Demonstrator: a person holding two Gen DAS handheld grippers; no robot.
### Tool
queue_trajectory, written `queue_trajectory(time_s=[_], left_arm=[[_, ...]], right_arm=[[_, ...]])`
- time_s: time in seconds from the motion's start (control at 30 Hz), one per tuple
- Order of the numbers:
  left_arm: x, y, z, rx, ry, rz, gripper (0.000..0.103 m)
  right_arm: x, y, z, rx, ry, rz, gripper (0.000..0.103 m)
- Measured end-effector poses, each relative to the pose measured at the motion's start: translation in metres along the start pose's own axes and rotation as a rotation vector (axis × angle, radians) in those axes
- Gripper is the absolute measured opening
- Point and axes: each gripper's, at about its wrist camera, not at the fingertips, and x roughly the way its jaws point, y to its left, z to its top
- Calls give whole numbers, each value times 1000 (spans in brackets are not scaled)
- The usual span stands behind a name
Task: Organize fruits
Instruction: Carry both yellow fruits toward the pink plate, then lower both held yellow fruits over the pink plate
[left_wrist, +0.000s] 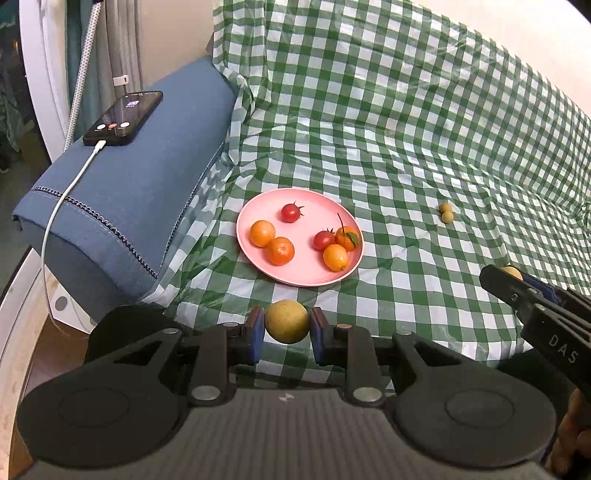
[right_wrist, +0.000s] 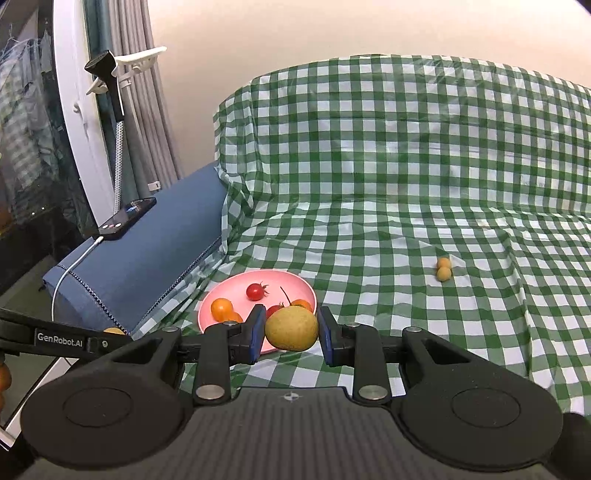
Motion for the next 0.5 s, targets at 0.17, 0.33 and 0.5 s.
queue_trajectory(time_s=[0.17, 0.33, 0.5], left_arm=[[-5, 2, -2, 0, -14, 1, 29], [-3, 3, -2, -4, -11, 5, 29], [0, 3, -2, 6, -12, 12, 29]], right_arm=[[-2, -1, -2, 1, -12, 4, 31], [1, -3, -5, 7, -7, 10, 31], [9, -3, -7, 17, 23, 14, 31]])
